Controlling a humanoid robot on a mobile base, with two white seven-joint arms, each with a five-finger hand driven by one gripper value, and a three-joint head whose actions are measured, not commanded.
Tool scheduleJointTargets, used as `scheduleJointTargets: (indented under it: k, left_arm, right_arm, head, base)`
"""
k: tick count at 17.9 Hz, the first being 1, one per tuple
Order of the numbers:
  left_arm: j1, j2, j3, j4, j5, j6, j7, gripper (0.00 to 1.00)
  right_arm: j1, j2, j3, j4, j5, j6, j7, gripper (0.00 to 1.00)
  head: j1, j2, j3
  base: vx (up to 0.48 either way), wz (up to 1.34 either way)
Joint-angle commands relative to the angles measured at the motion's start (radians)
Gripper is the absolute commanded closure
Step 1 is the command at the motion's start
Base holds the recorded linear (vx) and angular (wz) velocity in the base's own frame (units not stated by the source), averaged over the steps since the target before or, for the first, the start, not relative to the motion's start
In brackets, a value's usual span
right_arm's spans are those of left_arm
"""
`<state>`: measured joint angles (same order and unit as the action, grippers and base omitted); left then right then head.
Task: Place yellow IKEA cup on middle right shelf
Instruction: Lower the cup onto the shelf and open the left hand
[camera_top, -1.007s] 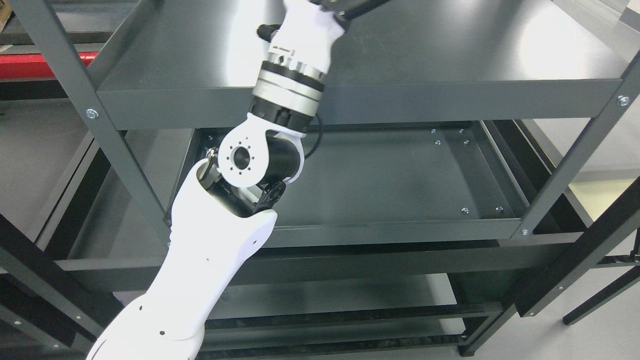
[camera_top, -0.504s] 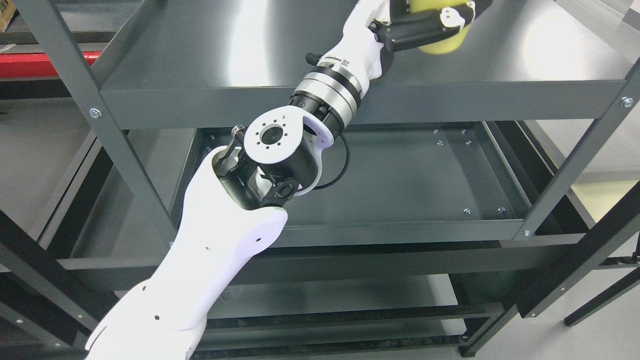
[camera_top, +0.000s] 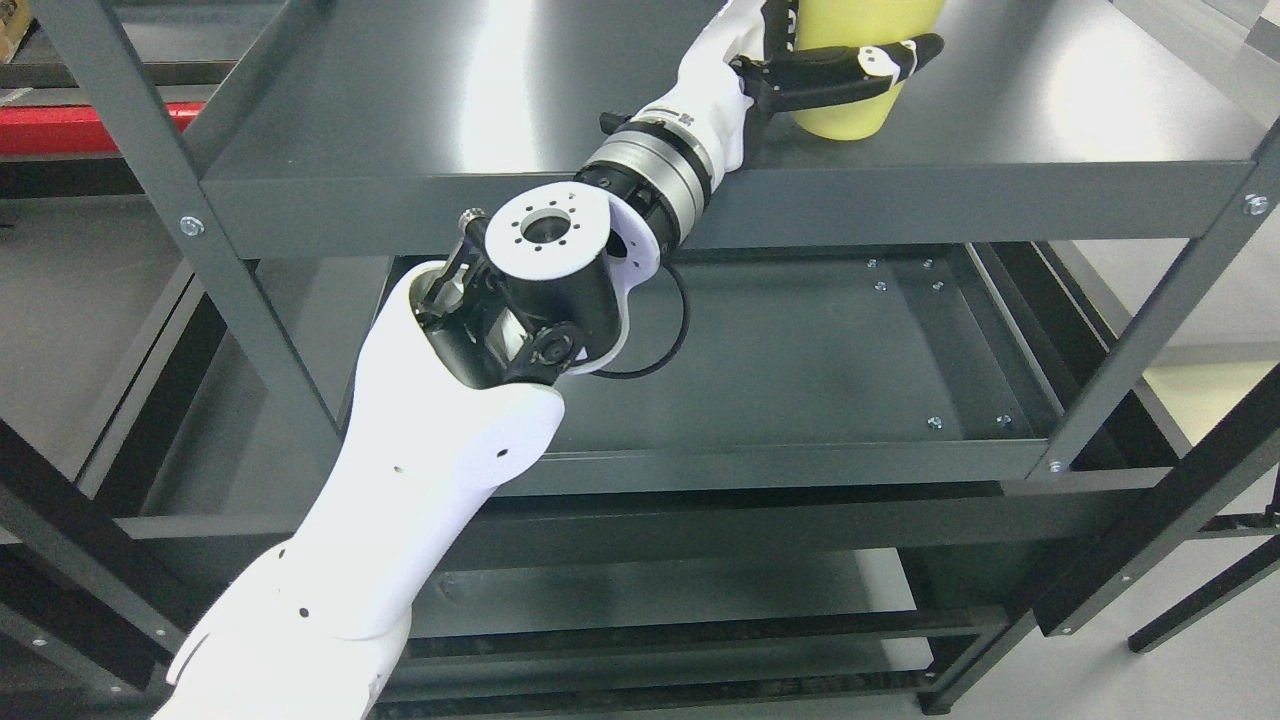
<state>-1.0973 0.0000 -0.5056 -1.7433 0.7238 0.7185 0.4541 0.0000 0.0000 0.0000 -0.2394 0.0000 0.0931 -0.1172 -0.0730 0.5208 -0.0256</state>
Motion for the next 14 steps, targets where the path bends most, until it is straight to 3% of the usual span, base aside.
scheduleJointTargets:
  k: [1, 2, 5, 11, 14]
  left_arm:
    - [-0.009, 0.017, 0.035, -0.024, -0.003, 0.025, 0.005, 0.59]
    - [-0.009, 0.017, 0.035, -0.022, -0.004, 0.035, 0.005, 0.48]
    - [-0.009, 0.017, 0.038, -0.024, -0.047, 0.039, 0.003, 0.29]
    - [-0.009, 0.017, 0.049, -0.024, -0.058, 0.041, 0.0, 0.06]
    - [-0.007, 0.017, 0.049, -0.025, -0.058, 0.039, -0.003, 0.02]
  right_arm:
    - [0.014, -0.017, 0.017, 0.0, -0.025, 0.0, 0.001, 0.01]
    - [0.014, -0.017, 0.017, 0.0, -0.025, 0.0, 0.001, 0.01]
    - [0.014, -0.017, 0.017, 0.0, -0.025, 0.0, 0.001, 0.01]
    - [0.014, -0.017, 0.017, 0.0, -0.025, 0.0, 0.001, 0.01]
    - [0.014, -0.017, 0.017, 0.0, -0.025, 0.0, 0.001, 0.01]
  head:
    - [0.0, 0.0, 0.0]
    - [0.0, 0.0, 0.0]
    - [0.0, 0.0, 0.0]
    - [0.0, 0.0, 0.0]
    - [0.0, 0.0, 0.0]
  base:
    - [0.0, 0.0]
    - [0.0, 0.0]
    - [0.0, 0.0]
    - [0.0, 0.0]
    - [0.0, 0.0]
